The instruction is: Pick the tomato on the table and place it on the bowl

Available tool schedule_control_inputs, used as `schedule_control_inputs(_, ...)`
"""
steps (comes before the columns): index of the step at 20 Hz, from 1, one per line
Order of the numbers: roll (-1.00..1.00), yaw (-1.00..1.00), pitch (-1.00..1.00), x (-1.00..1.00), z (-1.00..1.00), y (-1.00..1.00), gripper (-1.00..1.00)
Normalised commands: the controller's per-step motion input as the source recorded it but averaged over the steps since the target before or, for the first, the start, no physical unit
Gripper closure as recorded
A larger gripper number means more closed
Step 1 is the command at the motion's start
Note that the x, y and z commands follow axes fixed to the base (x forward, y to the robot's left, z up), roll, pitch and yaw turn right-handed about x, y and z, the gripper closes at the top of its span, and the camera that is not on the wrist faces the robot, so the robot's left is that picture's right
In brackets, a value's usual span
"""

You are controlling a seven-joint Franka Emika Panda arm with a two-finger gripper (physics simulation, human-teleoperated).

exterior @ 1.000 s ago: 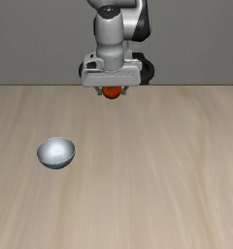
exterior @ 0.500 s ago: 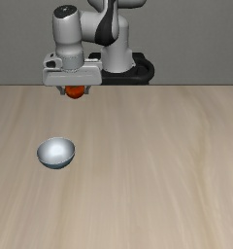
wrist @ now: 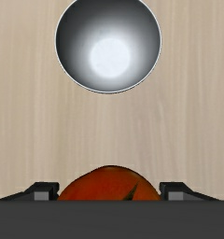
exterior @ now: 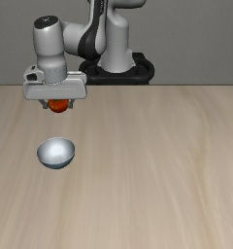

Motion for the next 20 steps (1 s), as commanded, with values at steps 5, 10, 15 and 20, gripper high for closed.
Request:
schedule_control_inputs(5, 0.00, 0.00, 0.00, 1.00, 0.00, 0.00, 1.00)
schedule_control_inputs(10, 0.00, 0.00, 0.00, 1.00, 0.00, 0.00, 1.00)
schedule_control_inputs(15, 0.00, 0.00, 0.00, -0.20, 0.00, 0.00, -1.00)
schedule_control_inputs(20, 0.00, 0.00, 0.00, 0.00, 0.00, 0.00, -1.00)
